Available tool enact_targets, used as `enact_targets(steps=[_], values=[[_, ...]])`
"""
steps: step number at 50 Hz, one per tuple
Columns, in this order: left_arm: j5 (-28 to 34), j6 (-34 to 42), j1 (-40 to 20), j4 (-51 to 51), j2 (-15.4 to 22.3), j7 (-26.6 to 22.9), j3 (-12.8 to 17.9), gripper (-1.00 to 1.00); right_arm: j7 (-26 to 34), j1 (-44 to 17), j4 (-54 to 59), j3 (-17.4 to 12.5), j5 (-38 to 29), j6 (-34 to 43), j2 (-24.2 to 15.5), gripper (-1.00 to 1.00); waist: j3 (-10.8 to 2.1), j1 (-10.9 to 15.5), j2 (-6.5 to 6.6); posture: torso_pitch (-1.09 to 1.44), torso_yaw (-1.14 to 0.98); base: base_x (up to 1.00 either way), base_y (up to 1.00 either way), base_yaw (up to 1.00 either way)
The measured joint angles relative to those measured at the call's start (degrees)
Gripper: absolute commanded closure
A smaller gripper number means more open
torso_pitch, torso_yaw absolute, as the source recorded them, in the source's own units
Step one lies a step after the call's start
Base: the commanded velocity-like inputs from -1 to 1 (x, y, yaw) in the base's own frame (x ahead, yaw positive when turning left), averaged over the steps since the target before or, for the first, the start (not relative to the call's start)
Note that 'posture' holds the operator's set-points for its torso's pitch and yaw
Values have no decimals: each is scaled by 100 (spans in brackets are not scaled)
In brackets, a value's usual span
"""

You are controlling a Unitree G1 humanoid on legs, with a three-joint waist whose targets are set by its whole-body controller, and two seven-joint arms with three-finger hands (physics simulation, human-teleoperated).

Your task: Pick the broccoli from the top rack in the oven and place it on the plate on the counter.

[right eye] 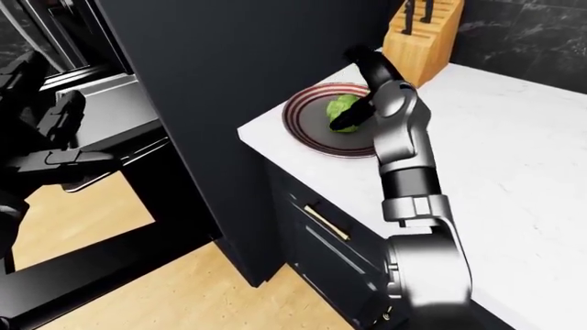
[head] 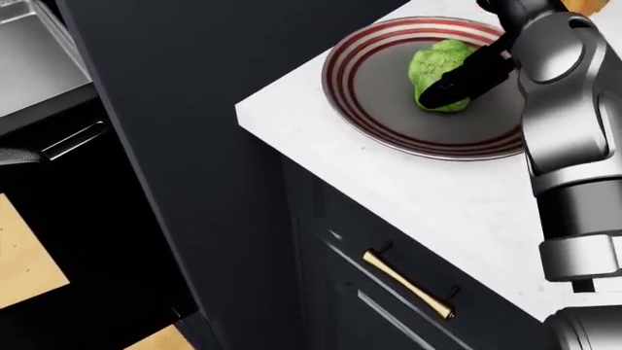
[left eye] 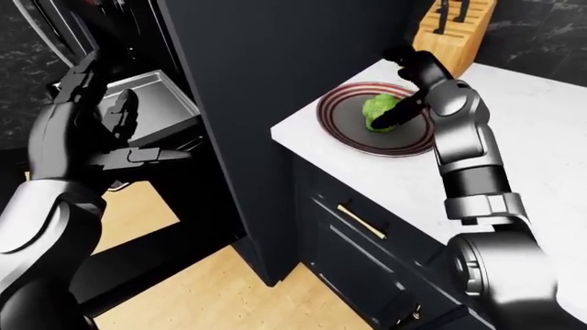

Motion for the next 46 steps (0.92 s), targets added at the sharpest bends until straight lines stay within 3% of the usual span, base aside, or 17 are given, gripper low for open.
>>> enact_targets(steps=[6, 12, 16, 21, 24, 31, 34, 37, 42, 46], values=[[-86, 58, 2, -33, 32, 45, 31, -100, 348, 10, -657, -71, -33, 237, -122, -69, 39, 14, 5, 0, 0, 0, 0, 0], [-170, 79, -60, 6, 124, 96, 80, -100, 916, 270, -2271, -317, 36, 794, -365, -72, 51, 28, -29, 0, 0, 0, 0, 0], [-482, 252, -138, -128, 290, 213, 319, -100, 1357, 856, -3770, -528, 118, 1238, -583, -99, 56, 37, -80, 0, 0, 0, 0, 0], [-1184, 372, -279, -158, 742, 624, 659, -100, 2192, 1585, -5371, -1023, 291, 2010, -1097, -100, 77, 45, -96, 0, 0, 0, 0, 0], [-1632, 327, -253, -109, 1067, 853, 751, -100, 2612, 2122, -6216, -1556, 520, 2385, -1520, -100, 89, 52, -93, 0, 0, 0, 0, 0], [-2273, 15, 157, -99, 1484, 1105, 1012, -100, 2871, 3404, -7303, -3644, 1684, 2963, -2492, -100, 108, 35, -107, 0, 0, 0, 0, 0], [-2563, -154, 475, -271, 1499, 1244, 1297, -100, 2841, 3834, -7622, -4282, 2227, 3170, -2662, -100, 126, -1, -112, 0, 0, 0, 0, 0], [-2775, -360, 786, -380, 1472, 1227, 1529, -100, 2775, 4206, -7968, -4933, 2736, 3274, -2603, -100, 152, 6, -132, 0, 0, 0, 0, 0], [-3101, -904, 1352, -678, 1331, 1490, 2255, -100, 2372, 4441, -8439, -5953, 3545, 3425, -2593, -100, 202, 8, -142, 0, 0, 0, 0, 0], [-3139, -1390, 2005, -1083, 862, 1599, 2820, -100, 1759, 4873, -8921, -6493, 4123, 3040, -1895, -100, 201, 11, -187, 0, 0, 0, 0, 0]])
